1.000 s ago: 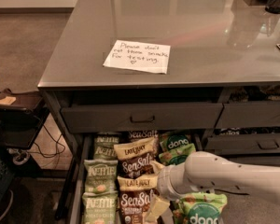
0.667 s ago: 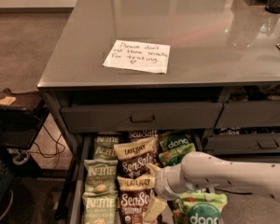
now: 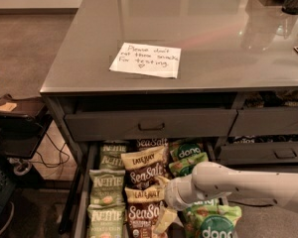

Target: Pick brown chip bag from middle drawer and place on counter

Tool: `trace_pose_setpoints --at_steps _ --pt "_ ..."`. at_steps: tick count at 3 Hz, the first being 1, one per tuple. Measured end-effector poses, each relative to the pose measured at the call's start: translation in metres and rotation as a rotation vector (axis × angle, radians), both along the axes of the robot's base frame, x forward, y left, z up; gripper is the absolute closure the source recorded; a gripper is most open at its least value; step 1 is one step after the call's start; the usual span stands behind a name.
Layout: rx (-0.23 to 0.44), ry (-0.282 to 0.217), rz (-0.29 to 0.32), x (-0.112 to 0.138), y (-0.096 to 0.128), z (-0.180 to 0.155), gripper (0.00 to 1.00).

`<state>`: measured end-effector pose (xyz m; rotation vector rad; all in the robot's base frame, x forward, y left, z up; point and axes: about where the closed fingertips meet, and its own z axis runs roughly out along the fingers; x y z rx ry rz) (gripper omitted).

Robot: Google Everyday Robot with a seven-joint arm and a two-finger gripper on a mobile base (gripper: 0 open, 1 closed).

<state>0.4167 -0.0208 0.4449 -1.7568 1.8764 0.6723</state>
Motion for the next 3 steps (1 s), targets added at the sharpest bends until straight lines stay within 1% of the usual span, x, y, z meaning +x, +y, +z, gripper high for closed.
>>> trace_pose_setpoints --at_steps 1,2,3 --pt "0.015 0.012 0.008 0.004 0.000 -0.015 0.00" --pt "0.006 0.049 0.009 -0.004 -0.004 -0.032 0.00" --pt "-0.004 0.075 0.008 -0.011 -0.008 -0.043 0.13"
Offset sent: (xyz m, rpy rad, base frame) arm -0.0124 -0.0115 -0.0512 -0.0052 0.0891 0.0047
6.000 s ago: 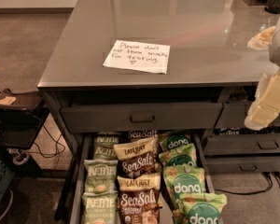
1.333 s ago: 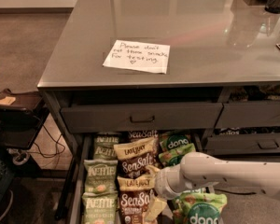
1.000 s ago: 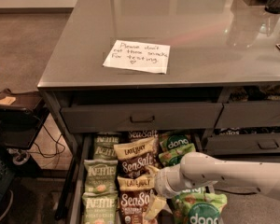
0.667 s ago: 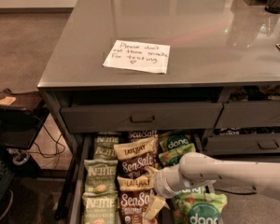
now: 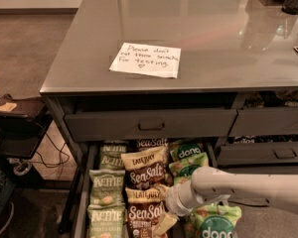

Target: Pick brown chip bag from middle drawer and place on counter

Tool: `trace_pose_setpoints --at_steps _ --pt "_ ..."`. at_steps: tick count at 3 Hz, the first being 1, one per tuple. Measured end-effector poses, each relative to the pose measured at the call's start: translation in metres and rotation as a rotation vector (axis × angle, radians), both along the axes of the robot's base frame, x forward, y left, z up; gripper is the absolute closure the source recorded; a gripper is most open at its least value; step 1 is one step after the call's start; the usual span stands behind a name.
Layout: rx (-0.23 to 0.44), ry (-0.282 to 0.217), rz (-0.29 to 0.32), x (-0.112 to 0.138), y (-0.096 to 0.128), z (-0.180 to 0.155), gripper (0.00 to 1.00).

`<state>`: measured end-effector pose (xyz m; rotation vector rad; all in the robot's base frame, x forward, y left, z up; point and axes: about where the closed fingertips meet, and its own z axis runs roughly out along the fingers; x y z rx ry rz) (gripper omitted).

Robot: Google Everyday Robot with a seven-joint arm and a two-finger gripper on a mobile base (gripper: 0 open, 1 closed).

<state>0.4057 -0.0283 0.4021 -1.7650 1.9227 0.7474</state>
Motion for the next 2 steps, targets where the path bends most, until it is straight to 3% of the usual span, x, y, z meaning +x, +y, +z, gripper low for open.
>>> trace_pose_setpoints --at_steps 1,2 --pt "0.000 0.000 0.000 0.000 0.000 0.000 0.31" --pt "0.056 -0.028 -0.006 0.000 0.005 0.035 0.57"
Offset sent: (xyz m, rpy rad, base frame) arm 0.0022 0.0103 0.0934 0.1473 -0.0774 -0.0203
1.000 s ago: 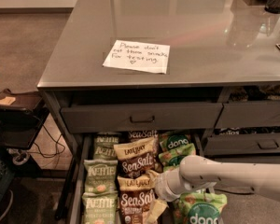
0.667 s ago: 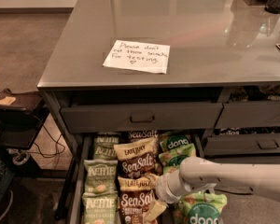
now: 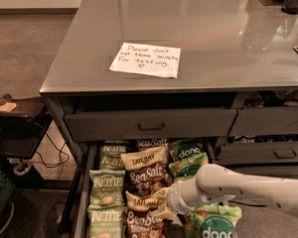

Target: Pick brown chip bag from middle drawer and place on counter

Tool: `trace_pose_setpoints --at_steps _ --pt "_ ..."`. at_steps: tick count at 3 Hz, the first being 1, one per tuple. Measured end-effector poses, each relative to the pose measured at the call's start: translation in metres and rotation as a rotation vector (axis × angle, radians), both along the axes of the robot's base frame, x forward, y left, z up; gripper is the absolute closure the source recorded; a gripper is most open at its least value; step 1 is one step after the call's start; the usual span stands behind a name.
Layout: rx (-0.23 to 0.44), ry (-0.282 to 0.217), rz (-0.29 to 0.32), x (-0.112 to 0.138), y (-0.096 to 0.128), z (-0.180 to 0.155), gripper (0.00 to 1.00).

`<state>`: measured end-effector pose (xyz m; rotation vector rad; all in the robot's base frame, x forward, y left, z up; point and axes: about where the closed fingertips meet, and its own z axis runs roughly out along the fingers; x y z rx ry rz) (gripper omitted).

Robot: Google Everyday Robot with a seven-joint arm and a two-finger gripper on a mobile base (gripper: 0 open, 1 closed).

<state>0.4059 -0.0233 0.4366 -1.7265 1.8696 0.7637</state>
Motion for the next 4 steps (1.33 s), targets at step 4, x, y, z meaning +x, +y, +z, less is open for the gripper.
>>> trace_pose_setpoints --at_steps 4 --pt "0.102 -0.071 -0.049 0.015 -0.019 0.170 1.00"
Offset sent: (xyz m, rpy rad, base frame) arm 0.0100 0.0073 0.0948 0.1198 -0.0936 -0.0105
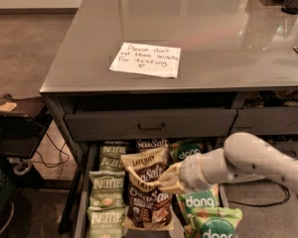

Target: Pick brown chip bag from middle drawer and place on counter

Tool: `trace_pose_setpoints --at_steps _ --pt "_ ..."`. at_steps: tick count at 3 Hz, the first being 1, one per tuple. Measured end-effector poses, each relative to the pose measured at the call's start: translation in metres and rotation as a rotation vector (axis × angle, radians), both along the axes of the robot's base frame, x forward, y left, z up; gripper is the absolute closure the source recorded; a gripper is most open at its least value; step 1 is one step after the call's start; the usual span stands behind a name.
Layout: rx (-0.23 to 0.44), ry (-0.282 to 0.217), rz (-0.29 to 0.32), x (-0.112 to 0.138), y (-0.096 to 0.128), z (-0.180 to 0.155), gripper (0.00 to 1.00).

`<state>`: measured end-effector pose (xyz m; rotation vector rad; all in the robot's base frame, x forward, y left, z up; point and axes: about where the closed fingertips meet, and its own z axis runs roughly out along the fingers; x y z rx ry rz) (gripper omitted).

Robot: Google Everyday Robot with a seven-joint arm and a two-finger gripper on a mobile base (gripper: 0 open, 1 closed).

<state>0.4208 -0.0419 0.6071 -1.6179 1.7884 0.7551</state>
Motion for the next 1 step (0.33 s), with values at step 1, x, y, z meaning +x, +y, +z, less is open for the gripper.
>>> trace_pose_setpoints --at_steps 1 --pt "-0.031 -0.028 -0.012 0.0032 -0.0186 0.0666 1.00"
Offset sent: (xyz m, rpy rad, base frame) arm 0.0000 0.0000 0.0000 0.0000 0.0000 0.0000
